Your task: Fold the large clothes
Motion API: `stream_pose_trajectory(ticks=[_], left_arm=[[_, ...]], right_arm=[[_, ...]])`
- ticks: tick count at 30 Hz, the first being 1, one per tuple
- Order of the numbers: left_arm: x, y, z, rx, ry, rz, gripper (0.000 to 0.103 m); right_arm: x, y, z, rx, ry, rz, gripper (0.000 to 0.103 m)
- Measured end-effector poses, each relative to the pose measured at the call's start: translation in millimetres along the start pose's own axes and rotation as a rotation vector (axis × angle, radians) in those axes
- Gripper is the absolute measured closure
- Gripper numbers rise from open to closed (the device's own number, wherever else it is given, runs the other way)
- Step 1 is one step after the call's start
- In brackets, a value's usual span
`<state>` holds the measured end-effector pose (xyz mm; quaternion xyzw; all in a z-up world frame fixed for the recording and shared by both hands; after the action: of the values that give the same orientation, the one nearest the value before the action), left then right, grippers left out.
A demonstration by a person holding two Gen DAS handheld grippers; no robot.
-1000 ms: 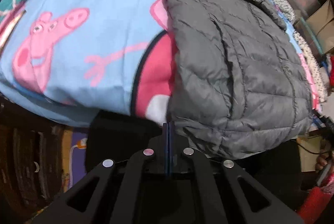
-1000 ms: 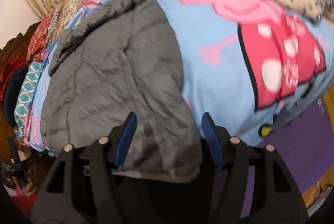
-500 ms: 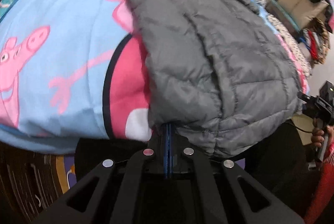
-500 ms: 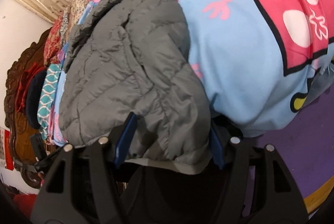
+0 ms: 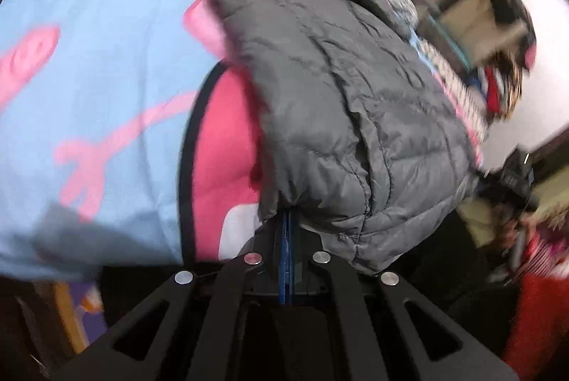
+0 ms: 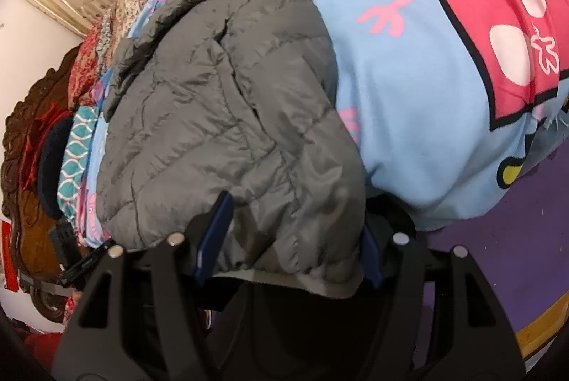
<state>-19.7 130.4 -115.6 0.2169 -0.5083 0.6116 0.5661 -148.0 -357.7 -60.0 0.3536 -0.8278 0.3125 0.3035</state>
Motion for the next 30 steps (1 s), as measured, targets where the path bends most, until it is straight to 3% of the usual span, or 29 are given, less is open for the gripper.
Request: stream_pose_trajectory(ticks=[2, 5, 7, 9, 11, 14, 19, 22, 27, 30], left_arm=[[-2, 5, -5, 0.067, -0.007, -0.02, 0.103], [-10, 16, 8, 0.016, -0.132, -0.042, 0.103], [-13, 22, 12, 0.013, -0.122, -0.069, 0.103], [-2, 25, 17, 0.047, -0.091, -0.029, 0.096], [16, 25, 21, 0.077, -0.055, 0.055, 0.071], [33, 24, 25, 0.096, 0.0, 0.132, 0.045], [19, 9, 44, -0.027, -0.029, 0.103, 0.044], [7, 1, 42, -0.052, -0.03, 0.073, 0.044], [3, 3, 32, -0.056, 0.004, 0.069, 0.042], [2, 10, 35, -0.085, 0.083, 0.018, 0.042]], right_arm=[[-1, 1, -2, -0.001, 0.007, -0.001, 0.041], [-3, 0, -4, 0.001, 0.014, -0.005, 0.041], [-3, 1, -5, 0.001, 0.017, -0.006, 0.041], [-2, 1, -6, 0.004, 0.017, -0.007, 0.041], [-3, 2, -6, 0.006, 0.013, -0.007, 0.041], [-4, 1, -5, 0.008, 0.006, -0.008, 0.041], [-4, 1, -5, 0.006, -0.003, -0.006, 0.041], [-3, 4, -5, 0.01, -0.008, -0.001, 0.041], [-3, 6, -4, 0.013, -0.018, 0.001, 0.041], [-4, 7, -4, 0.019, -0.017, -0.001, 0.041]])
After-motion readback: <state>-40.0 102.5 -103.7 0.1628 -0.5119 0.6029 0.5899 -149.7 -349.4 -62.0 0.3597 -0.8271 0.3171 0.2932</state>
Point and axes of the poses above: each gripper's, at about its wrist camera, not at the fingertips, and x roughly against the way its jaws point, z to its right, y to its underside, the point moved 1 cm from there along -x, roughly the way its jaws point, and after that the axes turned 10 degrees about -y, right-handed, at the moved point
